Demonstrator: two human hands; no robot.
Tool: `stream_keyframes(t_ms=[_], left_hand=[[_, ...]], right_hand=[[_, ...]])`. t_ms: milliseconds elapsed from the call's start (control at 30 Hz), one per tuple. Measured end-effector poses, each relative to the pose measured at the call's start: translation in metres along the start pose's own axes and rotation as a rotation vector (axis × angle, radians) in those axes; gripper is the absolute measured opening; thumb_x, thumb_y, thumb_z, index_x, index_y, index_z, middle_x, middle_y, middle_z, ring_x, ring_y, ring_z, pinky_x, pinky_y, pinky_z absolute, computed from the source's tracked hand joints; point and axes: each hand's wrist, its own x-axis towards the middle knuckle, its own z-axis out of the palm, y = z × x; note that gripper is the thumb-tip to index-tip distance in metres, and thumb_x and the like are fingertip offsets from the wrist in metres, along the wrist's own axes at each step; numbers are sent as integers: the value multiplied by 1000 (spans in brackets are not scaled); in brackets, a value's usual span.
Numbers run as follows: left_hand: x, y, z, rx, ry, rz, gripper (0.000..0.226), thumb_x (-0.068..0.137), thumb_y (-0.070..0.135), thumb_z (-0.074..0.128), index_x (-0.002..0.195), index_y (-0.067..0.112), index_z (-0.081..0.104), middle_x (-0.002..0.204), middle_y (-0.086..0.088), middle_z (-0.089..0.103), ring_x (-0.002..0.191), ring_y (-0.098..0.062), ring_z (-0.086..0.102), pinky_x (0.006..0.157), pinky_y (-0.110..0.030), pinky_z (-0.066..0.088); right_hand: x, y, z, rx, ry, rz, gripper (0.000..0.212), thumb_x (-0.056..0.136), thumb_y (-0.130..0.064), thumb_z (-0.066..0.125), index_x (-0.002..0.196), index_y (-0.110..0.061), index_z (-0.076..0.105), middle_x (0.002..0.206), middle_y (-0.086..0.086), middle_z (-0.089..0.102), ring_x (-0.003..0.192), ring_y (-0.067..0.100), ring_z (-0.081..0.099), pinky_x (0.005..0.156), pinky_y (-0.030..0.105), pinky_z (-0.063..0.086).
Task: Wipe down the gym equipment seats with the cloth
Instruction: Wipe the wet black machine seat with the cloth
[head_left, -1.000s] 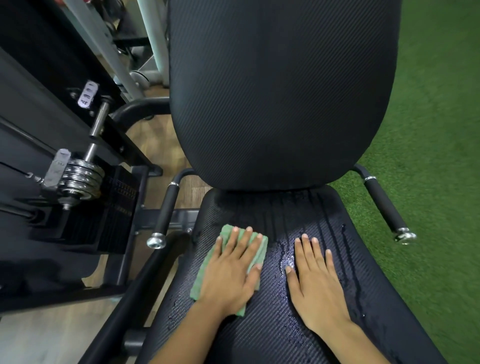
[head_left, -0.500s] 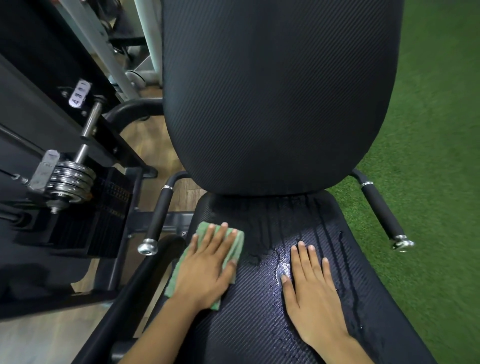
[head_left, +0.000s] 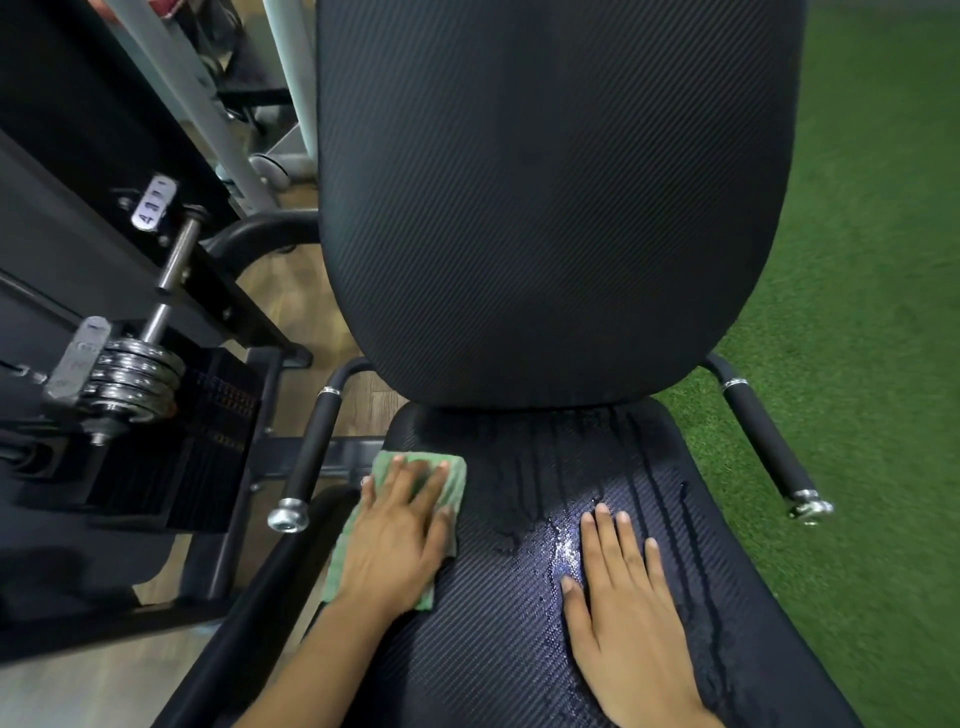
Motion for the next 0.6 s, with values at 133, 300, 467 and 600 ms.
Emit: stream_keyframes(t_ms=[133,300,467,600], left_hand=[[41,14,0,-13,16,-247,52,97,34,30,145,16,35,148,-4,37,144,-27,19,114,-55,17],[37,47,8,39,-95,21,69,86,50,14,148,22,25,158,0,20,147,-19,3,119,-46,0],[27,17,4,151,-107,-50,79,78,61,-4,152,35,4,160,10,0,147,-13,-9,117,-41,-7],[60,34,6,115,-117,-239,70,89,50,12,153,21,10,161,-1,4,147,-25,-2,118,-48,3]], right_hand=[[0,0,3,4,17,7,63,99,-44,18,140,-4,45,149,9,40,141,21,24,113,40,12],[0,1,4,11,24,-4,62,93,-42,31,140,-4,45,149,9,40,141,20,24,113,40,13],[0,0,2,12,21,6,63,91,-42,34,140,-5,45,148,9,41,140,20,24,113,40,13],[-1,-1,2,8,32,5,63,91,-41,34,142,-6,43,149,8,39,141,19,23,112,41,15]])
